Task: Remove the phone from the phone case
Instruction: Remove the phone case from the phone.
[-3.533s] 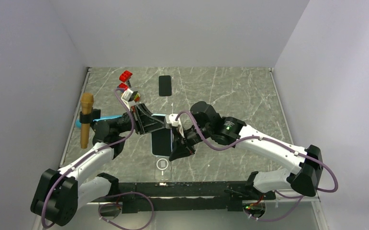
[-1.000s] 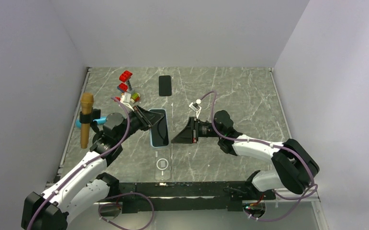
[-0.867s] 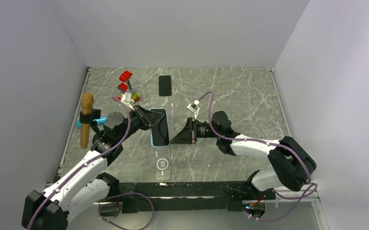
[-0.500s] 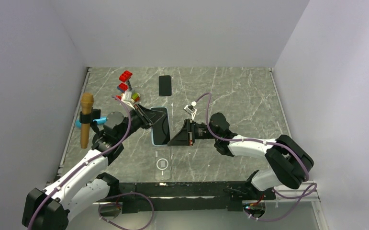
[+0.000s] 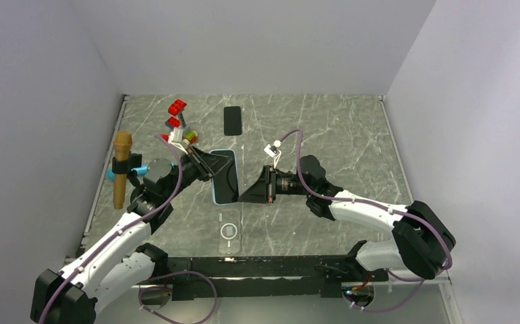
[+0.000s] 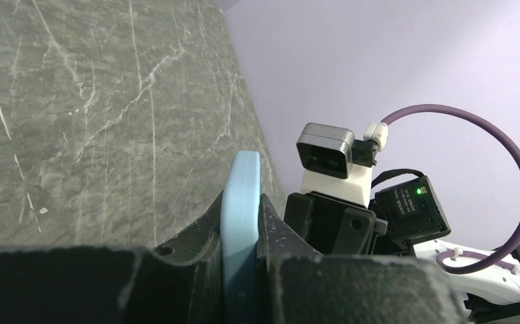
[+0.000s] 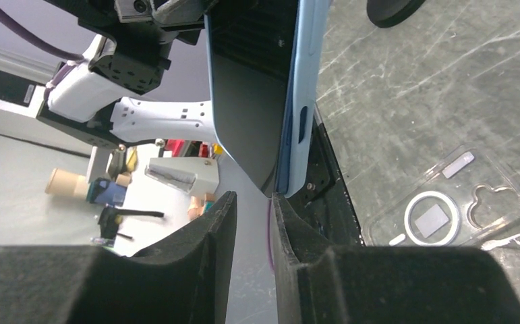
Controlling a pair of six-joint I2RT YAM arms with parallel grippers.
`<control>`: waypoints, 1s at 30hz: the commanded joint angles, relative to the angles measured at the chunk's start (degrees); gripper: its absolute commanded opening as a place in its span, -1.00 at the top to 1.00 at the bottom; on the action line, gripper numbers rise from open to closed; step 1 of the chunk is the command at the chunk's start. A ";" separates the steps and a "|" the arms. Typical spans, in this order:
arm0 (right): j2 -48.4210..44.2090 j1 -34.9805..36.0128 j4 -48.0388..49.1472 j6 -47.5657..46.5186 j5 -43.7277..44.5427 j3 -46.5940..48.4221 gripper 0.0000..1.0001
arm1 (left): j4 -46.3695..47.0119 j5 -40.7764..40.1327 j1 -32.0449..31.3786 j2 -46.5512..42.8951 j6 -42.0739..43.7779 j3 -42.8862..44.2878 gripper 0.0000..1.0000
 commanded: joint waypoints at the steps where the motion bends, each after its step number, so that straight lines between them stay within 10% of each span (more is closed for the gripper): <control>1: 0.27 0.10 -1.24 -2.30 2.23 2.36 0.46 | 6.02 1.79 -0.09 -1.14 -1.90 1.33 1.00; 19: 2.78 0.78 3.98 0.61 0.63 3.81 0.45 | 10.00 4.34 -0.13 -0.10 -5.45 -0.49 1.00; 30: 10.74 -0.38 25.02 16.03 -3.17 4.24 0.37 | 21.05 9.44 -2.39 2.74 -12.86 -4.13 1.00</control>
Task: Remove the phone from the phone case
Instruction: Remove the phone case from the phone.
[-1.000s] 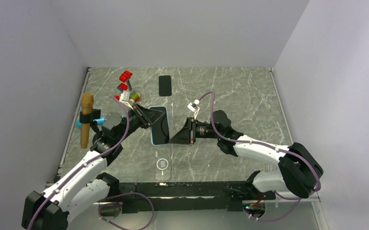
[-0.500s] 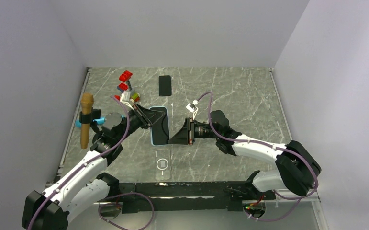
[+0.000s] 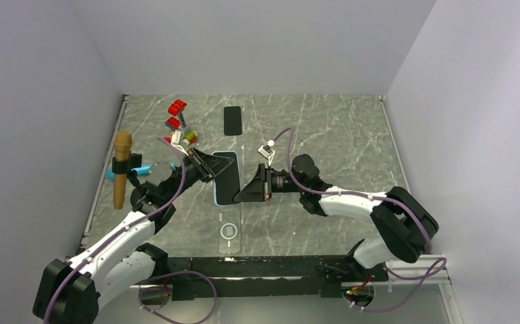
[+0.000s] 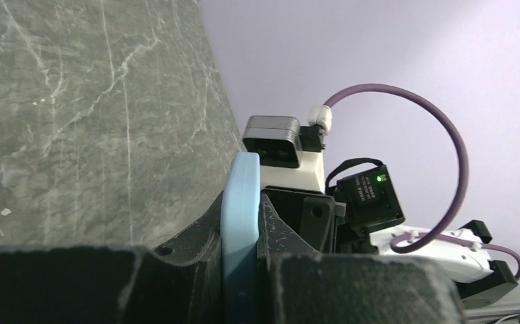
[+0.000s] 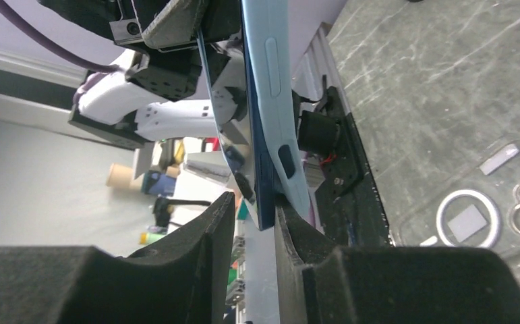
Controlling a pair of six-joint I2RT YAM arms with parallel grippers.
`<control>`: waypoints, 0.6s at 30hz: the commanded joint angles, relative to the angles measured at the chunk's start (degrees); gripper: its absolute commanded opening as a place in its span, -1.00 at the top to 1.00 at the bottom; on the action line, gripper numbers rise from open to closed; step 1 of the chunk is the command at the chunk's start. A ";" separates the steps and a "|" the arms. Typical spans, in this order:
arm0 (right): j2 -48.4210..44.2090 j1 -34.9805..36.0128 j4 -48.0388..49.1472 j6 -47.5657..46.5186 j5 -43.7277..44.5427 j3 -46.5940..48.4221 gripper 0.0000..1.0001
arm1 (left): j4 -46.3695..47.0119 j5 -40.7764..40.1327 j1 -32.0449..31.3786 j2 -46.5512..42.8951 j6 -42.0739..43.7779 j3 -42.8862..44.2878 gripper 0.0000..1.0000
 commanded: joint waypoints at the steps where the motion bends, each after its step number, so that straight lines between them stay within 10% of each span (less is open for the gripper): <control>1: 3.86 -0.14 18.62 9.43 0.76 3.95 0.37 | 11.25 5.46 -4.08 -0.33 -7.61 -0.26 1.00; 9: 12.81 -0.94 31.86 19.59 -0.85 10.35 0.46 | 13.93 4.23 -7.76 -0.72 -6.90 -2.51 1.00; 12: 14.15 -1.65 33.40 20.75 -1.74 11.86 0.86 | 9.22 4.82 -7.76 -1.98 -3.35 -1.07 1.00; 18: 12.53 -6.12 37.13 23.37 -2.82 8.02 1.00 | -14.73 0.97 -7.07 -8.63 10.42 6.60 -0.53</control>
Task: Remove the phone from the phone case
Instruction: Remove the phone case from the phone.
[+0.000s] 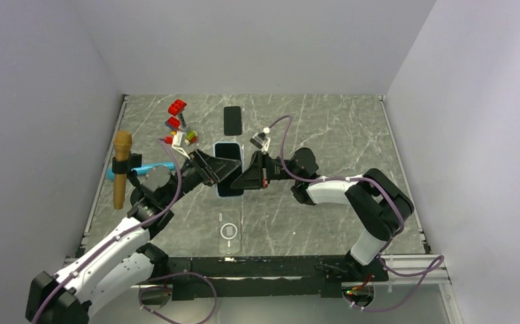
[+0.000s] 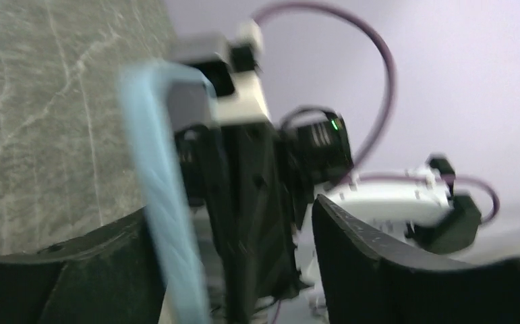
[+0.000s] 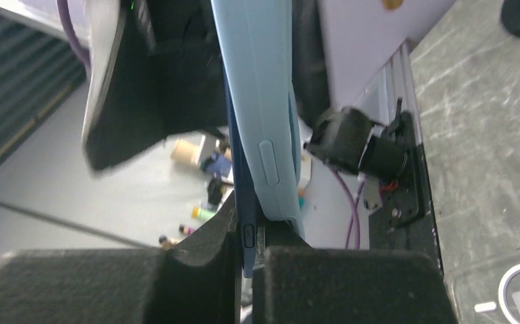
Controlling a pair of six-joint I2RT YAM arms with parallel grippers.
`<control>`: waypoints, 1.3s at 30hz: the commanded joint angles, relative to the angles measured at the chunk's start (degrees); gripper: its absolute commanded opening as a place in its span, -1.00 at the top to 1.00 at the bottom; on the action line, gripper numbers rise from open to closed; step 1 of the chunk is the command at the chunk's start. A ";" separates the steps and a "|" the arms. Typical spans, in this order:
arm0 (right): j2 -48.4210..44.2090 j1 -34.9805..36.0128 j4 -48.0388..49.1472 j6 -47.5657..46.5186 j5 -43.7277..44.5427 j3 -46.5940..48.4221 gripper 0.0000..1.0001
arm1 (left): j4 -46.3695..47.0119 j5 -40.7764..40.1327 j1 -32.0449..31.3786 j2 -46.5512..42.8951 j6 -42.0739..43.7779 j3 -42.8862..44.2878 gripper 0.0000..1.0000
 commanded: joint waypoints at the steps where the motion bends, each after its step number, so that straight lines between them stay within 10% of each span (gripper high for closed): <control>1: -1.82 -4.32 9.04 4.71 8.30 0.90 1.00 | -16.45 3.16 -3.01 -5.46 10.89 6.17 -0.64; 7: -3.26 -8.48 10.47 6.26 6.25 -0.84 1.00 | -19.23 8.24 -3.02 -5.35 16.33 6.82 -0.64; 16: -1.77 -9.06 14.22 9.46 5.44 -0.12 1.00 | -17.48 9.50 -3.76 -3.38 18.57 6.92 0.07; 24: -3.50 -9.26 14.94 10.72 5.39 -1.71 1.00 | -21.30 7.24 -3.76 -3.65 22.20 7.80 -0.25; 39: -3.64 -8.97 20.75 15.83 7.48 -2.23 1.00 | -12.17 2.16 -3.75 -0.72 15.74 6.34 0.12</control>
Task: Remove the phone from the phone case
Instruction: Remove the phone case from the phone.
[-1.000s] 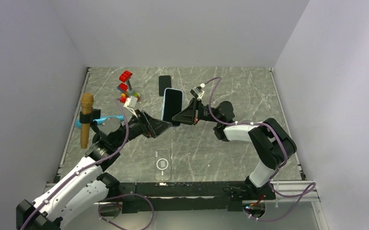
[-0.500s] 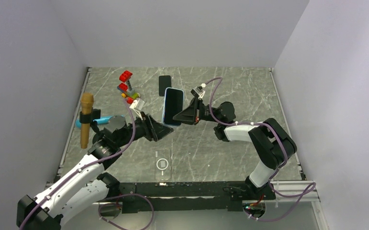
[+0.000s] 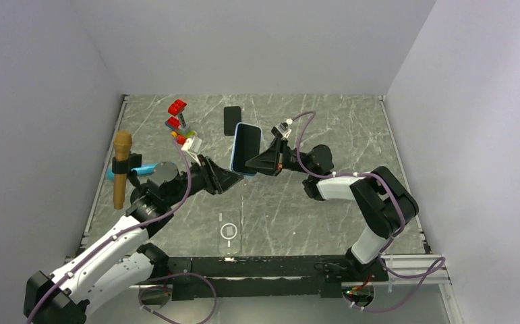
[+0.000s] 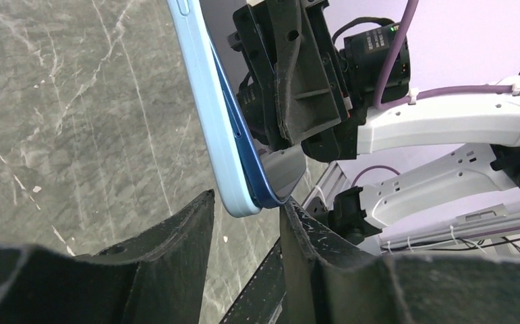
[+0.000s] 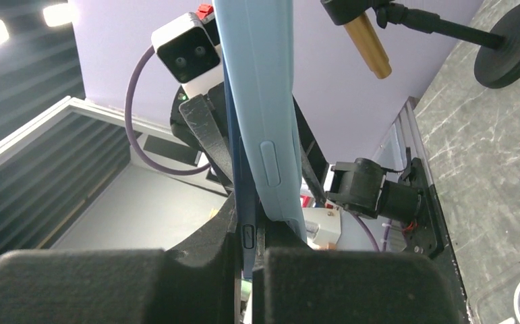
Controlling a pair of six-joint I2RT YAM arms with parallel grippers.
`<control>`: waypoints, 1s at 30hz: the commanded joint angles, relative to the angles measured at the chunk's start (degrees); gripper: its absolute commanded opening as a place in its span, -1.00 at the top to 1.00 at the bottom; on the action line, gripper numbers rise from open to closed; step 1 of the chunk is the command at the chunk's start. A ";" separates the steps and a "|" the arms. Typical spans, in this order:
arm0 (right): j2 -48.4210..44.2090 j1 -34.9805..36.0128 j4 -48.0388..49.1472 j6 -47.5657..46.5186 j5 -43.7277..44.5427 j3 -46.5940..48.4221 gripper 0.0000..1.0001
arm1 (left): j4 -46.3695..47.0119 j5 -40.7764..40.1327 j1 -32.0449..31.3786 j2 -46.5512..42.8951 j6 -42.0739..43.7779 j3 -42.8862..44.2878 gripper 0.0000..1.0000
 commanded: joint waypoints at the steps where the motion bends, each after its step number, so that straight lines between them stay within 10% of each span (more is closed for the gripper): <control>1: -3.24 0.24 13.12 1.99 1.77 0.53 1.00 | 6.77 -2.24 -0.13 1.10 -2.88 0.74 0.13; 26: -2.43 3.98 15.39 3.53 5.85 0.52 1.00 | 16.03 -11.17 -0.12 2.36 -9.91 -2.71 0.26; 30: -3.68 4.47 13.08 2.07 5.36 0.42 1.00 | 14.69 -11.83 -0.12 4.07 -7.71 -0.31 0.65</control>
